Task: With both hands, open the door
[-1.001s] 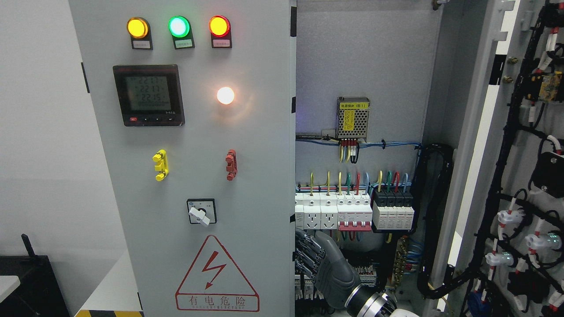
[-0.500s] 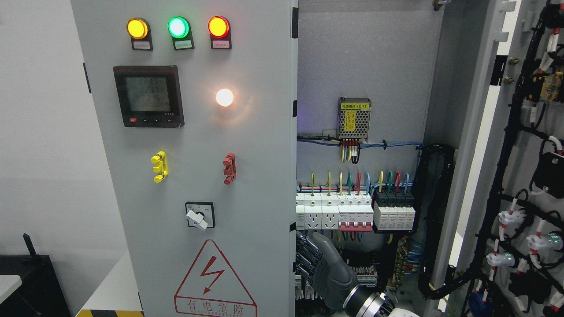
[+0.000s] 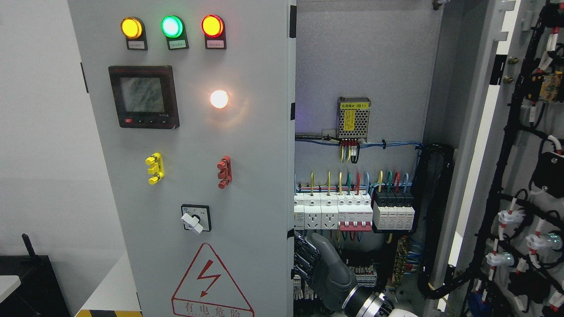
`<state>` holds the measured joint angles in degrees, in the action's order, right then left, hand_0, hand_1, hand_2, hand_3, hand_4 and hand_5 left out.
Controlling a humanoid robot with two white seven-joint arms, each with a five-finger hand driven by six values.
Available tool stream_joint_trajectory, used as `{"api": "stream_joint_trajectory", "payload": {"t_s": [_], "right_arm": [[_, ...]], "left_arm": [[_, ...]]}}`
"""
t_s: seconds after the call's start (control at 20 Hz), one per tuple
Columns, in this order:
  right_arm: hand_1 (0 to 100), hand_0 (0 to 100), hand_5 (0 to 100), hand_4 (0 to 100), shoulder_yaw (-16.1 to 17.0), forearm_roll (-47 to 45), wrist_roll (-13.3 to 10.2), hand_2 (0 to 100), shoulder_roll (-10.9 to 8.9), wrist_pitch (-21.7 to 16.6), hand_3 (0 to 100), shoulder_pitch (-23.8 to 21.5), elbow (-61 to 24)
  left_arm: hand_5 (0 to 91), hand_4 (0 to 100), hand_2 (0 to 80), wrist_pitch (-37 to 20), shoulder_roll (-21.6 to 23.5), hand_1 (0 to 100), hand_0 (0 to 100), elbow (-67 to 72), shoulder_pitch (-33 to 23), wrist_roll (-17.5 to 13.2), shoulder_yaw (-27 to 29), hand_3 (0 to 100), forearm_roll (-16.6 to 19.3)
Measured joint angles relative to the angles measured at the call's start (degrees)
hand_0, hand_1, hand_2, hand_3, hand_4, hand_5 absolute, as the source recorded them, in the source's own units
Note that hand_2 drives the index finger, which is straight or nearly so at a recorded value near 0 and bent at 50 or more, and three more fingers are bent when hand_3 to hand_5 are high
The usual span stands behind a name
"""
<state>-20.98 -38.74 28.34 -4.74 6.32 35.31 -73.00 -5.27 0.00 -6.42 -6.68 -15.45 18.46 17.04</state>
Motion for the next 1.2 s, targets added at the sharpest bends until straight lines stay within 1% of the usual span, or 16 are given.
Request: {"api": "stream_joint_trajectory", "payload": {"t_s": [0.15, 0.45, 0.55, 0.7, 1.0, 1.2], "right_arm": [[0, 38, 0, 0, -0.17, -0.25, 0.50, 0, 0.00, -0.06, 0, -0.18, -0.27], [0, 38, 0, 0, -0.66, -0.48, 0.74, 0, 0.00, -0.07, 0, -0.45, -1.12], [0, 38, 0, 0, -0.87, -0.52, 1.70, 0, 0.00, -0.07, 0, -0.58, -1.49], [0, 38, 0, 0, -1.24, -0.54, 2.45, 0, 0.00, -0.08, 0, -0.76, -2.05], [0, 38, 0, 0, -1.91, -0.60, 2.71, 0, 0.03, -0.12, 0, -1.20, -3.14], [0, 38, 0, 0, -2.22, -0.77, 3.81, 0, 0.03, -0.12, 0, -1.70, -4.00]], "left_arm": [[0.0, 0, 0.0, 0.00, 0.00, 0, 0, 0.00, 0.00, 0.00, 0.00, 0, 0.00], [0.0, 0, 0.0, 0.00, 0.00, 0, 0, 0.00, 0.00, 0.00, 0.00, 0, 0.00], [0.0, 0, 0.0, 0.00, 0.00, 0, 0, 0.00, 0.00, 0.00, 0.00, 0, 0.00], [0.0, 0, 0.0, 0.00, 0.00, 0, 0, 0.00, 0.00, 0.00, 0.00, 0, 0.00], [0.0, 0, 0.0, 0.00, 0.00, 0, 0, 0.00, 0.00, 0.01, 0.00, 0, 0.00], [0.0, 0, 0.0, 0.00, 0.00, 0, 0, 0.00, 0.00, 0.01, 0.00, 0, 0.00]]}}
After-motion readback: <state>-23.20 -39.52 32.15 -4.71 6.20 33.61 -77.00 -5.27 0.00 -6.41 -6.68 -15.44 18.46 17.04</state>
